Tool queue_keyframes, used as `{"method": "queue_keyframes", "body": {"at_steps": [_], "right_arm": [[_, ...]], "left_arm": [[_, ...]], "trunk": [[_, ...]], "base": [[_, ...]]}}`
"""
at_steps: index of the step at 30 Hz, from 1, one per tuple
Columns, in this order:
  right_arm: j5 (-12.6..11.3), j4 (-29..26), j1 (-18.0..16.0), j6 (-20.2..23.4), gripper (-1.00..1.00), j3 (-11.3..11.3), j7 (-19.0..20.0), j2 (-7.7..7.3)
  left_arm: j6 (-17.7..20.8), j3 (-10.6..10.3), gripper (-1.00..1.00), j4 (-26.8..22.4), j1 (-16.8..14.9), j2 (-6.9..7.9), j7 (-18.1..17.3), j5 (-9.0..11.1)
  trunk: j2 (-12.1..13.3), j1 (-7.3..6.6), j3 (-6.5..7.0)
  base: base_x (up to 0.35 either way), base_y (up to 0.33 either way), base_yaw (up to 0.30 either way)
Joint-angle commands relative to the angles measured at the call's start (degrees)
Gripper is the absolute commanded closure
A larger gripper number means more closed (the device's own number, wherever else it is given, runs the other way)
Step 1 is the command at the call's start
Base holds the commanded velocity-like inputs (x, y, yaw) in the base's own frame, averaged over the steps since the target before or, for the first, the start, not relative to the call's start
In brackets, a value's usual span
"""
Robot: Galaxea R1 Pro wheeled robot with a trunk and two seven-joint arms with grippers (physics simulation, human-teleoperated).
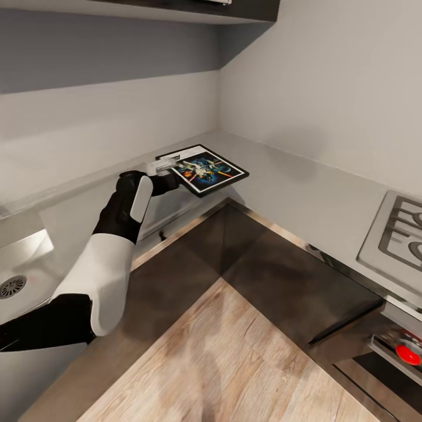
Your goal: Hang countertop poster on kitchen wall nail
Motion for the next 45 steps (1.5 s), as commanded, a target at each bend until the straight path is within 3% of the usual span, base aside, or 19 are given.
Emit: {"method": "queue_keyframes", "body": {"at_steps": [1, 8, 39, 43, 45], "right_arm": [[0.06, 0.08, -0.03, -0.07, -1.0, -0.31, 0.29, 0.01], [0.16, 0.18, -0.03, -0.02, -1.0, -0.16, 0.25, 0.7], [0.16, 0.59, -0.03, -0.07, -1.0, -0.15, 0.23, 0.82], [0.16, 0.61, -0.03, -0.07, -1.0, -0.15, 0.23, 0.82], [0.16, 0.62, -0.03, -0.07, -1.0, -0.15, 0.23, 0.82]], "left_arm": [[0.17, 0.19, -1.0, -0.01, -0.05, -0.05, 0.56, 0.63], [0.1, 0.29, -1.0, 0.11, -0.07, -0.05, 1.03, 0.64], [0.14, 0.29, -1.0, 0.16, -0.07, -0.05, 1.23, 0.7], [0.17, 0.29, -1.0, 0.11, -0.07, -0.05, 1.17, 2.19], [0.11, 0.29, -1.0, 0.1, -0.07, -0.05, 1.15, 4.74]], "trunk": [[-0.03, 0.01, -0.05], [-0.03, 0.01, -0.05], [-0.03, 0.01, -0.05], [-0.03, 0.01, -0.05], [-0.03, 0.01, -0.05]], "base": [[0.14, 0.0, 0.0], [0.133, 0.0, 0.0], [0.066, 0.0, 0.0], [0.019, 0.0, 0.0], [0.007, 0.0, 0.0]]}}
